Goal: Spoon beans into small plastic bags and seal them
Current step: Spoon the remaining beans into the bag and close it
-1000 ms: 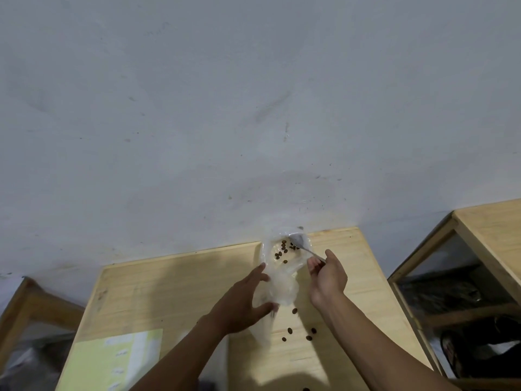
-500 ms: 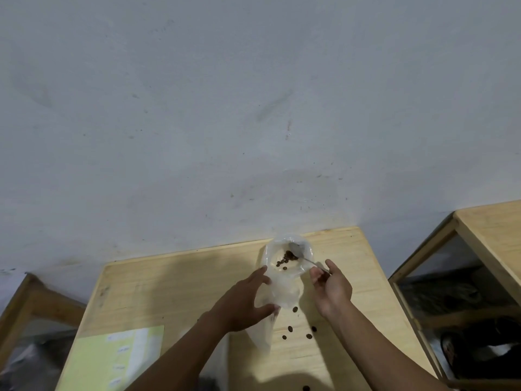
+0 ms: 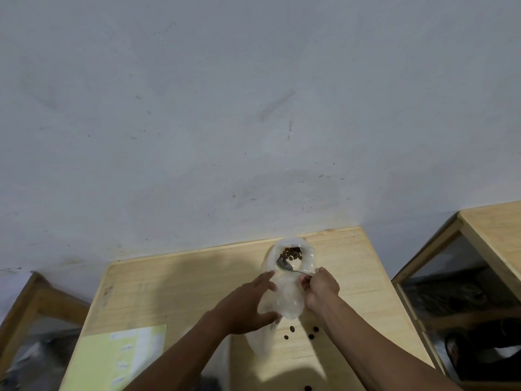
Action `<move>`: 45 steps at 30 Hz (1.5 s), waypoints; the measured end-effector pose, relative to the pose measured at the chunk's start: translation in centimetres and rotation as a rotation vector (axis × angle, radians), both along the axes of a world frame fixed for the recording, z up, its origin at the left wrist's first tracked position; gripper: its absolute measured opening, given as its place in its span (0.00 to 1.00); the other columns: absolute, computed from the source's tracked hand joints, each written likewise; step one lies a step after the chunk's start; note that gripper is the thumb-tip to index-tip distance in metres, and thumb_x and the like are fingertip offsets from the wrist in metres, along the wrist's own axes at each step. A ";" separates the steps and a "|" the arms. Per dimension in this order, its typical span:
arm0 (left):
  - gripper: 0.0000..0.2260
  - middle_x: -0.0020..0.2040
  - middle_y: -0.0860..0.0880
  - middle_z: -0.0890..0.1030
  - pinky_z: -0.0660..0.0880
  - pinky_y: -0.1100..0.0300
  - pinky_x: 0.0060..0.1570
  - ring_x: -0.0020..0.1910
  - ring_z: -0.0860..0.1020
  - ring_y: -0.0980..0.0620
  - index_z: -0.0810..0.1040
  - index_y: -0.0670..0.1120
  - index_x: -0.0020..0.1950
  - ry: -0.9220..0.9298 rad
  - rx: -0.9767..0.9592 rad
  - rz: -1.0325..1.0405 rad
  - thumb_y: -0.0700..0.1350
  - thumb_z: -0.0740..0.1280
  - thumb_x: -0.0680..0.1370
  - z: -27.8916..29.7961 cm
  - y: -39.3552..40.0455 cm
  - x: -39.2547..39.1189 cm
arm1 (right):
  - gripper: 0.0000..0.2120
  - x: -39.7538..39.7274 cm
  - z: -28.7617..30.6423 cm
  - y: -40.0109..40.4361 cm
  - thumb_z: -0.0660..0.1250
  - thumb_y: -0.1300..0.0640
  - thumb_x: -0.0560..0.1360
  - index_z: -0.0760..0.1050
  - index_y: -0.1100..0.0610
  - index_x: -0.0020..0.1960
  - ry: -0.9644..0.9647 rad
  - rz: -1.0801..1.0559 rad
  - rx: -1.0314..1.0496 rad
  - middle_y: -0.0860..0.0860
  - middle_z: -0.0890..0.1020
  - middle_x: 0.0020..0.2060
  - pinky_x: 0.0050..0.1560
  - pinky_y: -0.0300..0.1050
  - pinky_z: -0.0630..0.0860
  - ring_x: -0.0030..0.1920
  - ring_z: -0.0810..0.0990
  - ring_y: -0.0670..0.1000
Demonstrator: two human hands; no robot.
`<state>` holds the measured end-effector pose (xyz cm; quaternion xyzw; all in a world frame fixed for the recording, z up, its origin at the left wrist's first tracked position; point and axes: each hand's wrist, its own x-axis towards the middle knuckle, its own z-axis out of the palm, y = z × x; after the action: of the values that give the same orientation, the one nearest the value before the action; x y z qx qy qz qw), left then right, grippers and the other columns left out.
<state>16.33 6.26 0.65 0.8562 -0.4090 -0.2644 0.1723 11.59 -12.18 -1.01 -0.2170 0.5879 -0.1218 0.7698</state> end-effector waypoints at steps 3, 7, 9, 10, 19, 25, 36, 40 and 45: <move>0.32 0.77 0.58 0.58 0.69 0.52 0.66 0.69 0.69 0.51 0.65 0.52 0.72 -0.027 0.053 0.000 0.65 0.66 0.73 0.0 0.2 0.1 | 0.19 1.0 0.4 -0.1 0.55 0.66 0.82 0.71 0.55 0.69 -0.029 -0.120 -0.071 0.55 0.77 0.55 0.32 0.39 0.72 0.30 0.69 0.49; 0.31 0.76 0.58 0.60 0.68 0.54 0.67 0.69 0.69 0.51 0.65 0.52 0.72 -0.040 0.081 0.005 0.64 0.66 0.73 -0.2 0.2 0.1 | 0.20 1.0 -0.1 -0.2 0.57 0.68 0.80 0.70 0.57 0.71 -0.052 -0.210 -0.113 0.56 0.79 0.54 0.39 0.39 0.73 0.32 0.72 0.49; 0.31 0.77 0.58 0.59 0.68 0.54 0.67 0.70 0.68 0.51 0.66 0.52 0.71 -0.044 0.079 0.000 0.65 0.66 0.73 -0.2 0.2 0.1 | 0.19 0.9 -0.5 -0.5 0.58 0.66 0.81 0.69 0.57 0.71 -0.129 -0.234 -0.054 0.53 0.79 0.46 0.36 0.38 0.73 0.32 0.70 0.49; 0.31 0.77 0.58 0.58 0.68 0.54 0.67 0.70 0.68 0.51 0.66 0.53 0.71 -0.042 0.075 0.002 0.65 0.66 0.72 -0.3 0.1 0.1 | 0.18 0.8 -0.7 -0.6 0.58 0.65 0.82 0.70 0.57 0.70 -0.181 -0.243 -0.015 0.54 0.77 0.40 0.32 0.37 0.74 0.32 0.69 0.49; 0.42 0.70 0.58 0.70 0.68 0.64 0.60 0.67 0.71 0.54 0.57 0.48 0.78 0.083 -0.100 0.241 0.64 0.69 0.71 -0.1 -0.9 0.3 | 0.12 -1.1 -1.5 -1.3 0.56 0.60 0.84 0.73 0.63 0.45 -0.316 -0.057 0.007 0.57 0.71 0.35 0.26 0.37 0.76 0.32 0.70 0.52; 0.36 0.73 0.55 0.67 0.70 0.57 0.63 0.68 0.71 0.51 0.62 0.48 0.75 0.047 -0.106 0.324 0.62 0.68 0.73 -0.9 -1.5 0.5 | 0.14 -3.0 -0.8 -2.4 0.57 0.57 0.83 0.77 0.66 0.53 -0.247 0.180 -0.253 0.59 0.81 0.42 0.40 0.38 0.82 0.42 0.80 0.53; 0.35 0.73 0.54 0.68 0.70 0.52 0.65 0.69 0.70 0.52 0.67 0.51 0.70 0.044 -0.106 0.415 0.67 0.67 0.69 -2.2 -1.6 1.0 | 0.17 -4.8 4.0 -3.9 0.57 0.54 0.83 0.81 0.63 0.48 -0.286 0.395 -0.693 0.57 0.79 0.34 0.46 0.44 0.76 0.36 0.76 0.52; 0.31 0.75 0.54 0.65 0.68 0.56 0.65 0.70 0.69 0.52 0.69 0.50 0.69 0.018 -0.122 0.397 0.64 0.69 0.71 -2.3 -1.6 1.1 | 0.13 -5.8 4.3 -3.0 0.59 0.56 0.82 0.82 0.55 0.48 -0.264 0.650 -0.981 0.53 0.83 0.40 0.44 0.35 0.75 0.38 0.79 0.46; 0.28 0.75 0.56 0.64 0.70 0.55 0.64 0.69 0.70 0.53 0.71 0.51 0.66 -0.016 -0.115 0.334 0.63 0.69 0.71 -2.3 -1.1 1.4 | 0.12 -6.0 5.1 -3.0 0.60 0.60 0.82 0.82 0.52 0.50 -0.334 0.821 -1.185 0.49 0.80 0.47 0.46 0.32 0.74 0.42 0.79 0.45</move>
<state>17.73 5.20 -1.64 0.9030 -0.2772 -0.2014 0.2594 5.58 -15.15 4.06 -0.7771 0.1703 -0.1522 0.5864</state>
